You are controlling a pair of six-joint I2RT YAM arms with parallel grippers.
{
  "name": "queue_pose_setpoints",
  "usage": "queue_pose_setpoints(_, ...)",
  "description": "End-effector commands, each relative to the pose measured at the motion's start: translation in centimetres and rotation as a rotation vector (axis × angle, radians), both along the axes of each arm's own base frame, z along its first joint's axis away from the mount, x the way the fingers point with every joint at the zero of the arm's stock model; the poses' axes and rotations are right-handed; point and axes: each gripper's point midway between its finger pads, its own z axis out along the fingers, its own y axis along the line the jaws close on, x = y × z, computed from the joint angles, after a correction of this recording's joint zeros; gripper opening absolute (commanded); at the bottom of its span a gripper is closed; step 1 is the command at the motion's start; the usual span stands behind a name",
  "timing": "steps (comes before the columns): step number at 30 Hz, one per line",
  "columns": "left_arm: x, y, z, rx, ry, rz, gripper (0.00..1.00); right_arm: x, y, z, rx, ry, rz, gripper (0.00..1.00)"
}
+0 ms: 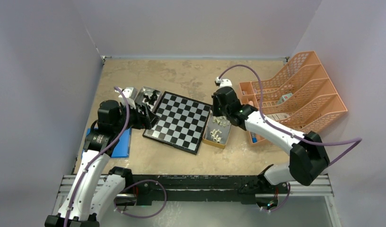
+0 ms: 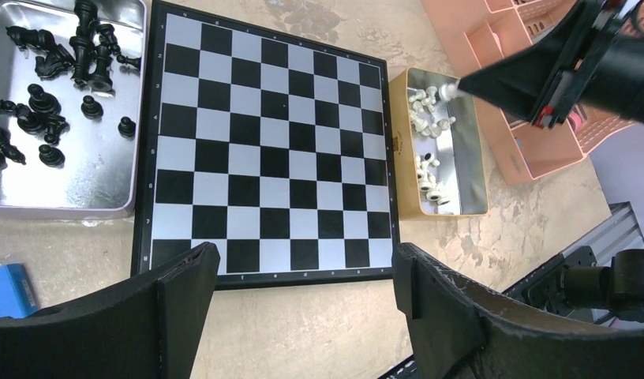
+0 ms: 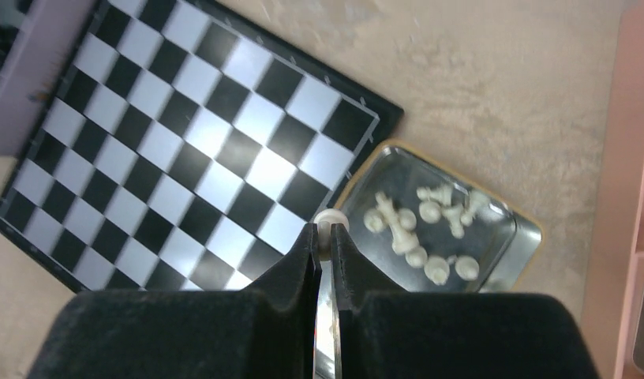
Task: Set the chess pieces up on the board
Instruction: Pick up the chess piece from the storage box, then place the chess piece on the chessboard.
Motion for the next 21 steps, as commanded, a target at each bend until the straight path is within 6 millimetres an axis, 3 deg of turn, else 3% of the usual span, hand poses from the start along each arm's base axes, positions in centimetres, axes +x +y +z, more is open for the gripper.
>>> queue_pose_setpoints(1,0.2,0.1,0.6,0.003,-0.033,0.007,0.81,2.7,1.9,3.3,0.026,-0.067,0.004,0.04)
queue_pose_setpoints(5,0.2,0.1,0.6,0.004,-0.032,0.008,0.81,4.5,3.7,3.0,0.034,-0.068,0.024,0.04)
queue_pose_setpoints(10,0.2,0.1,0.6,0.003,-0.035,0.007,0.81,6.6,5.6,1.1,0.011,-0.042,0.05,0.04)
queue_pose_setpoints(13,0.1,0.1,0.7,0.002,-0.041,0.01,0.81,7.8,5.9,-0.2,-0.03,-0.026,0.033,0.04)
queue_pose_setpoints(21,0.1,0.2,0.9,0.002,-0.047,0.013,0.81,8.7,6.5,-3.2,-0.08,0.037,0.036,0.07)
